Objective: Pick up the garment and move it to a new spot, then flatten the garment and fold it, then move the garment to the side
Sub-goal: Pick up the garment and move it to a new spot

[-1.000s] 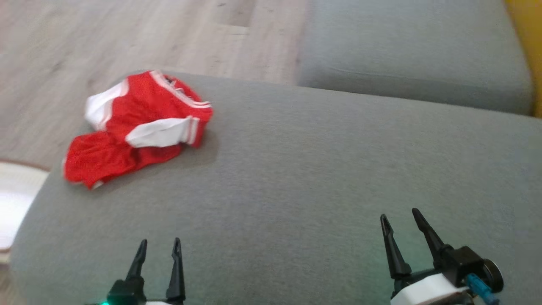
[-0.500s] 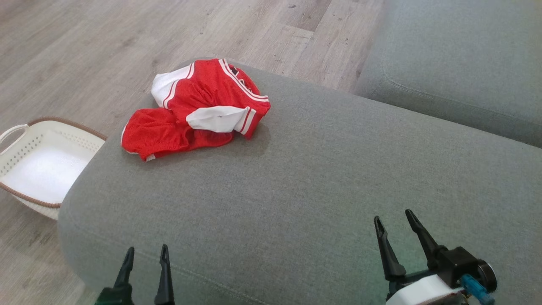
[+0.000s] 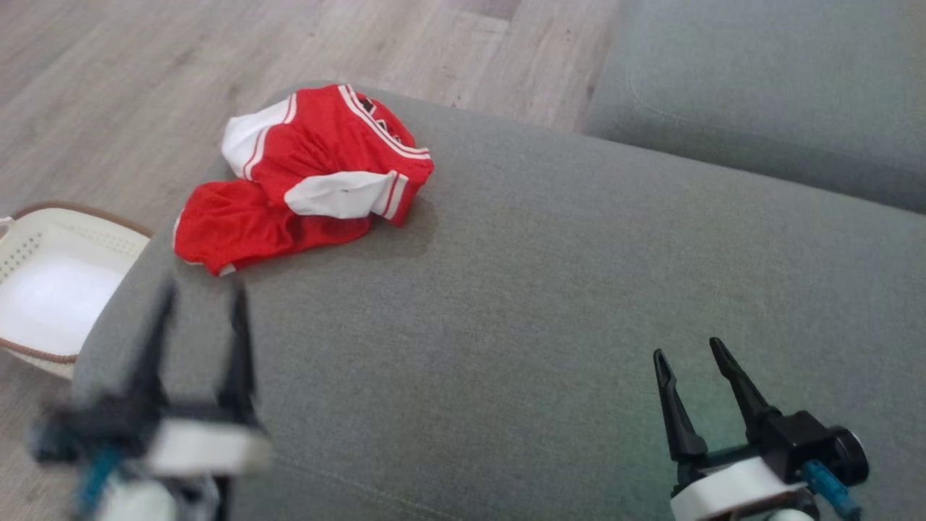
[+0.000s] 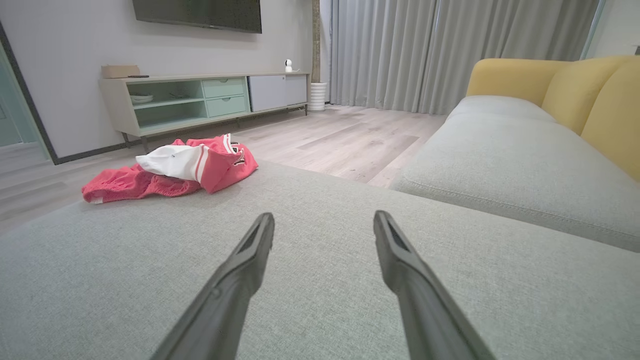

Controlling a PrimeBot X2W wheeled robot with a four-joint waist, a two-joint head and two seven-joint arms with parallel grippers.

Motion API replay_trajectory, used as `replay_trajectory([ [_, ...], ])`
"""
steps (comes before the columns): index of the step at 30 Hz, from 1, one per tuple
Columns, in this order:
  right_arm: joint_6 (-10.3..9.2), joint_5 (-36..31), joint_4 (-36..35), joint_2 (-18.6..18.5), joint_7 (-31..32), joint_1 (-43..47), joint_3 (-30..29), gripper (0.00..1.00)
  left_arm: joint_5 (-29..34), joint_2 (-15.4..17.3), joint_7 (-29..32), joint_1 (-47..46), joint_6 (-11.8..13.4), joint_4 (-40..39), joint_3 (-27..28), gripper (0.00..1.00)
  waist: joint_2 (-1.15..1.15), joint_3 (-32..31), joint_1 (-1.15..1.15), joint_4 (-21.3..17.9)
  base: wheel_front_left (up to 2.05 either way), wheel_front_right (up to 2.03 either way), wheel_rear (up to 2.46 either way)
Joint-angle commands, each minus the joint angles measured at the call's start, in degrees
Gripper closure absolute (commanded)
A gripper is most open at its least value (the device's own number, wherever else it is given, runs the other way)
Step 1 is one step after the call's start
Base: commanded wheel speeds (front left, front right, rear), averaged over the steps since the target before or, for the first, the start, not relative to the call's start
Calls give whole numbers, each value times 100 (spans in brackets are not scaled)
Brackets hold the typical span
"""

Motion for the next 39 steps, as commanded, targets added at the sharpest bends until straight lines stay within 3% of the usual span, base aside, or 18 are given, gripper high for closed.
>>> replay_trajectory([
  [1,44,-86,-254,-52,-70,-317,98,0,51,333,198,-835,-76,-573,370,0,0,152,-1,-92,0,0,0],
  [6,44,-284,-442,-52,-25,-557,124,0,-113,1091,941,-2299,-512,-909,707,0,0,554,-1,-324,0,0,0],
  [8,44,-360,-512,-52,24,-672,174,0,-124,1424,1239,-2875,-810,-628,658,0,0,718,-1,-457,0,0,0],
  [14,44,-555,-692,-52,161,-933,259,0,-501,1792,1814,-4005,-1213,528,228,0,0,1153,-1,-798,0,0,0],
  [17,44,-704,-841,-52,251,-1107,299,0,-885,1939,2116,-4522,-1283,1491,-250,0,0,1529,-1,-1049,0,0,0],
  [22,44,-845,-1036,-52,326,-1322,318,0,-1246,2230,2255,-4865,-1292,2358,-995,0,0,1984,-1,-1313,0,0,0],
  [31,44,-999,-1230,-52,370,-1450,304,0,-2256,2844,2537,-5275,-1293,2788,-2373,0,0,2571,-1,-1526,0,0,0],
  [39,44,-1046,-1314,-52,393,-1500,350,0,-2466,2962,2545,-5590,-1294,3508,-2814,0,0,2816,-1,-1705,0,0,0],
])
